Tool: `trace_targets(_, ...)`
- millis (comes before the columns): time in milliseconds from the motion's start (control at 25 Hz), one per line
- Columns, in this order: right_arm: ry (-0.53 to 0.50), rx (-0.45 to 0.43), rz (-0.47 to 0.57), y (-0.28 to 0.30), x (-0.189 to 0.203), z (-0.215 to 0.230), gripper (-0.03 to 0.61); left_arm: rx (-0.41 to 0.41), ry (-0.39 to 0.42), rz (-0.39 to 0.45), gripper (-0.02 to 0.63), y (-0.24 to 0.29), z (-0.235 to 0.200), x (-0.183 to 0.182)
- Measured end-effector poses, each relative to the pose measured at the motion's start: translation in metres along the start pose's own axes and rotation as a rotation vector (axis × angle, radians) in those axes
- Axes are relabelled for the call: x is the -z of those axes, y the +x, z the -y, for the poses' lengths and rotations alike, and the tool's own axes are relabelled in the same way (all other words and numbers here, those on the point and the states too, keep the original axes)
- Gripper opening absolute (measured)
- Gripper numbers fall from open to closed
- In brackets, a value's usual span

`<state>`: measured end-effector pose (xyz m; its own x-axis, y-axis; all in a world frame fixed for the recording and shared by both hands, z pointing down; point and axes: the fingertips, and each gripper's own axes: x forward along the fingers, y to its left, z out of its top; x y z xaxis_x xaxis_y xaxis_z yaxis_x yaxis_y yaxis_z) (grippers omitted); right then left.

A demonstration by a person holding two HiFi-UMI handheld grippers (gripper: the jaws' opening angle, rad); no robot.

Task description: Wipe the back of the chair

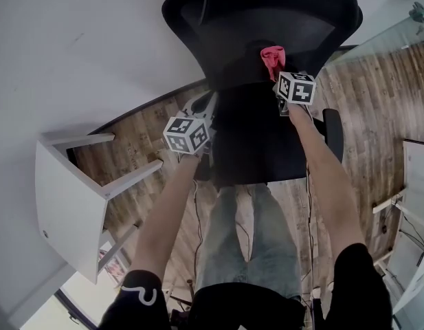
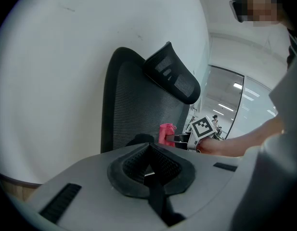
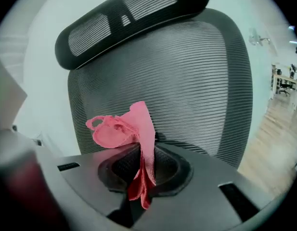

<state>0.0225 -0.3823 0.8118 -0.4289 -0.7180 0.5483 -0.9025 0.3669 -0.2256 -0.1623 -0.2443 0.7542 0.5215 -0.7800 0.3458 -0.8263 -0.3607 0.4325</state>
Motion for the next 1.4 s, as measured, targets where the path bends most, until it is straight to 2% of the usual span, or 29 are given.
trace_targets(120,0.037,0.047,0.010,-0.013,-0.001,0.043,0.066,0.020,0.010,-0.013,0.025,0.017,0.017,0.000)
trace_targets(440,0.054,0.187,0.013,-0.050,-0.001,0.138,0.066,0.049,0.023,-0.026,0.025,0.048,0.047,-0.003)
trace_targets(560,0.072,0.252,0.018,-0.063,0.001,0.162,0.066,0.062,0.052,-0.043,0.025,0.054,0.058,-0.002)
trace_targets(680,0.091,0.270,0.033,-0.071,0.003,0.165,0.066,0.066,0.055,-0.045,0.025,0.056,0.064,-0.001)
trace_targets(760,0.109,0.249,0.054,-0.075,0.004,0.157,0.066,0.064,0.056,-0.048,0.025,0.054,0.065,0.001)
trace_targets(920,0.133,0.142,0.084,-0.068,0.012,0.123,0.067,0.054,0.051,-0.058,0.025,0.043,0.059,0.009)
trace_targets(1200,-0.001,-0.039,0.047,-0.041,0.024,0.008,0.067,0.023,0.034,-0.061,0.025,0.005,0.032,0.024)
trace_targets(1400,-0.150,-0.133,-0.010,-0.017,0.038,-0.076,0.067,-0.001,0.030,-0.051,0.025,-0.026,0.006,0.026)
